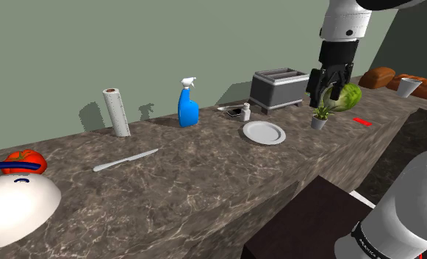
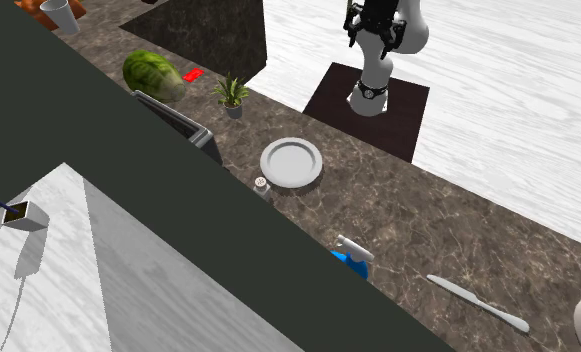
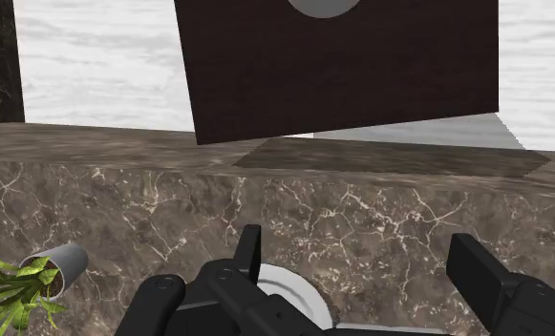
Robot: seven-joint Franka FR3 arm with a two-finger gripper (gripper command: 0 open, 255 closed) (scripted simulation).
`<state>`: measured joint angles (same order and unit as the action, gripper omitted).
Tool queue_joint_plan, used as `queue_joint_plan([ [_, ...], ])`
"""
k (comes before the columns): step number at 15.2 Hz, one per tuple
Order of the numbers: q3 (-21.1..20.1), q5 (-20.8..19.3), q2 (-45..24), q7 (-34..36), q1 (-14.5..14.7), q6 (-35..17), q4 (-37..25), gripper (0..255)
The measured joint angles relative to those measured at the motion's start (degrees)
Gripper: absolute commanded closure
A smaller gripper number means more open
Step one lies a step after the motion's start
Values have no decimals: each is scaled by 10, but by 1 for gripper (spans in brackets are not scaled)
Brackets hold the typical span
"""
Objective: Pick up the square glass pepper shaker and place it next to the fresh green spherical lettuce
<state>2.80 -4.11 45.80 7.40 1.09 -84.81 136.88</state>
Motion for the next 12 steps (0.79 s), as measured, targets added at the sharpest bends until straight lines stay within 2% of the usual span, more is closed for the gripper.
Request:
queue_joint_plan([
  [3, 8, -5, -12, -6, -1, -27, 8, 0],
  [12, 55, -21, -133, -46, -5, -221, 26, 0],
])
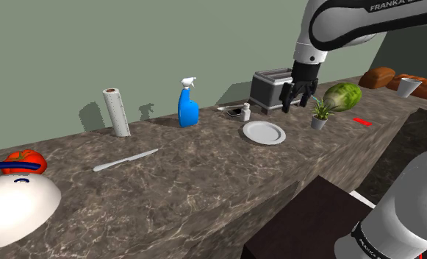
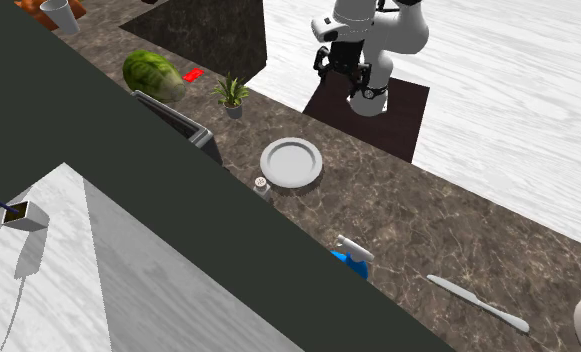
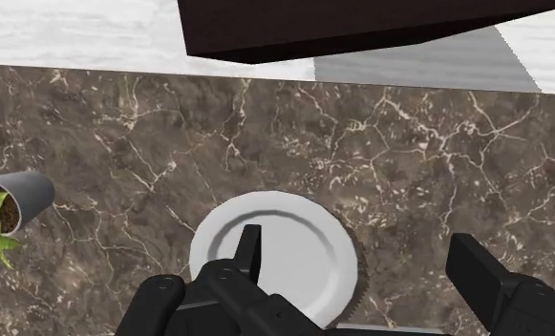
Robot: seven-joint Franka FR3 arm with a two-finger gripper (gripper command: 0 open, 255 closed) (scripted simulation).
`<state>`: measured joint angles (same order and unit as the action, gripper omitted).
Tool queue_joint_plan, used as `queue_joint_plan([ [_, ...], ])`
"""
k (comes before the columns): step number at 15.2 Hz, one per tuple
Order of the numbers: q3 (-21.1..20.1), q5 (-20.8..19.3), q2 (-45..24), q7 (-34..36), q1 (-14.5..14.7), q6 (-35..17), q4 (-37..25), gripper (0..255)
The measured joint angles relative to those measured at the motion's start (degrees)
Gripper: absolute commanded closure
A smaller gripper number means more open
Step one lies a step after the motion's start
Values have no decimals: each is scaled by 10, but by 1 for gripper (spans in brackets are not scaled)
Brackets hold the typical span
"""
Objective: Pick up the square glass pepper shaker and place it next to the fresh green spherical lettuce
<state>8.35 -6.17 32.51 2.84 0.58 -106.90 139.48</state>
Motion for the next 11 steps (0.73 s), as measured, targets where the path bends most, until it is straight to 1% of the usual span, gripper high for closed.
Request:
queue_joint_plan([
  [5, 28, 5, -88, -29, 2, -105, -14, 0],
  [6, 33, 9, -113, -35, 4, -121, -29, 0],
  [9, 50, 21, -167, -59, 5, -178, -44, 0],
  [11, 61, 35, -209, -78, 7, -210, -66, 0],
])
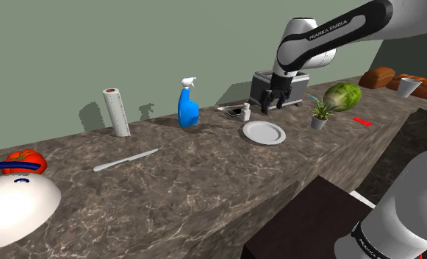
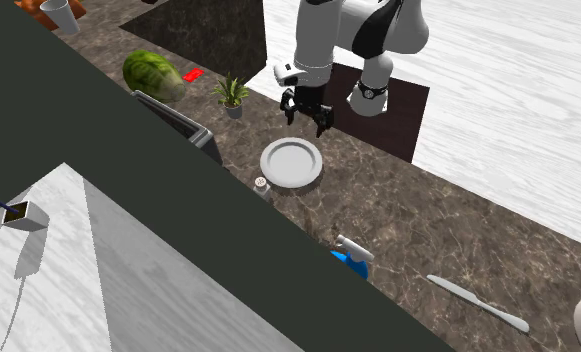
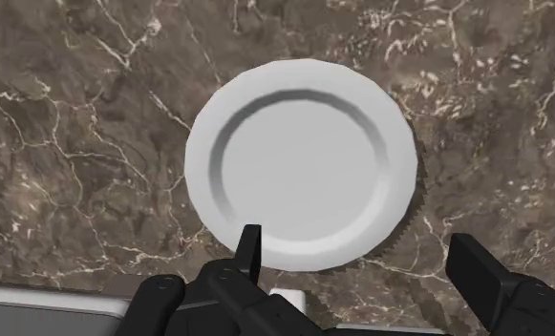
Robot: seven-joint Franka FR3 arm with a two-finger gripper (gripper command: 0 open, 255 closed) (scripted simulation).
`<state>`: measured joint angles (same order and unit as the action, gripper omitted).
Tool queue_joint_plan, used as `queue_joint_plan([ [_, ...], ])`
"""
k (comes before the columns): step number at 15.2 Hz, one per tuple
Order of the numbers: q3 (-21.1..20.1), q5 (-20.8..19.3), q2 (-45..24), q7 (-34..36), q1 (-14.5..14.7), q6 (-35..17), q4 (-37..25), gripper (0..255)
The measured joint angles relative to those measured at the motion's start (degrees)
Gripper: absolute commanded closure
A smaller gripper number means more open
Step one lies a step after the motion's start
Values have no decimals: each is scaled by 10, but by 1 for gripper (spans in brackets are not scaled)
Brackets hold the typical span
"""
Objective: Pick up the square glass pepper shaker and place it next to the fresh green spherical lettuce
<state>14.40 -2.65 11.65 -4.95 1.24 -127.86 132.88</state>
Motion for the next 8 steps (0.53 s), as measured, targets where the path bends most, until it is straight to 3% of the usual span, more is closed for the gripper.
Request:
queue_joint_plan([
  [8, 19, 91, -172, -86, -4, -96, -114, 0],
])
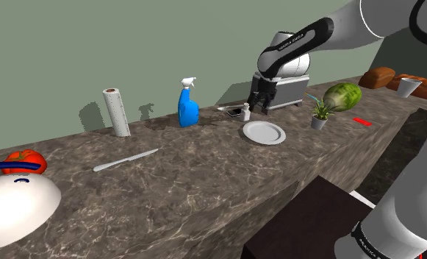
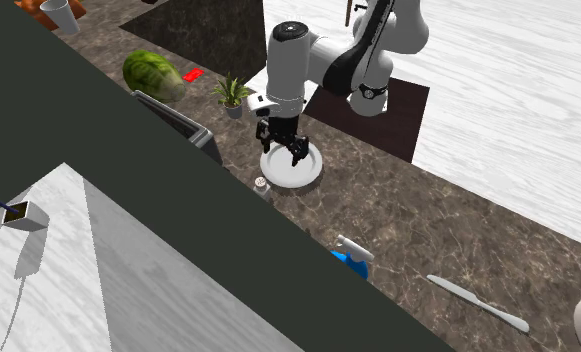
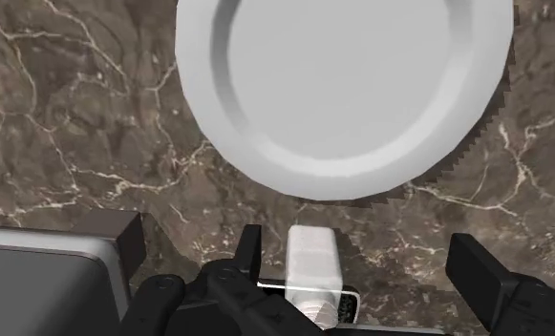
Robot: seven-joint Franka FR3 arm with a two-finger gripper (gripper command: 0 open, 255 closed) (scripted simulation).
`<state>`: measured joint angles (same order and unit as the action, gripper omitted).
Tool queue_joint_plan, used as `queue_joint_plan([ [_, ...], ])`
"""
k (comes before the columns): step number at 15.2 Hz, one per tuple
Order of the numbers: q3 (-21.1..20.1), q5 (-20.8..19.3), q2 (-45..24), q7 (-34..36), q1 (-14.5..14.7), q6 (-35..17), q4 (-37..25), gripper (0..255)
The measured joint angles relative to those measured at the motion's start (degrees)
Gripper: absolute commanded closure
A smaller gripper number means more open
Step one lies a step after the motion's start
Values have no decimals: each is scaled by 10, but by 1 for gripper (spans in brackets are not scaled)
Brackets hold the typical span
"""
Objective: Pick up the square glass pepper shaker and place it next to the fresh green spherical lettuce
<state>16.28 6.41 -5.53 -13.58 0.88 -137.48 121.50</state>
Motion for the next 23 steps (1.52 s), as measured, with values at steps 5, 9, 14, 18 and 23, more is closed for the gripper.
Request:
queue_joint_plan([
  [5, -10, 57, -96, -45, -17, -26, -89, 0],
  [9, -17, 76, -129, -58, -24, -49, -102, 0],
  [14, -24, 89, -159, -68, -29, -68, -111, 0],
  [18, -24, 89, -160, -68, -29, -70, -111, 0],
  [23, -24, 89, -160, -68, -29, -70, -112, 255],
])
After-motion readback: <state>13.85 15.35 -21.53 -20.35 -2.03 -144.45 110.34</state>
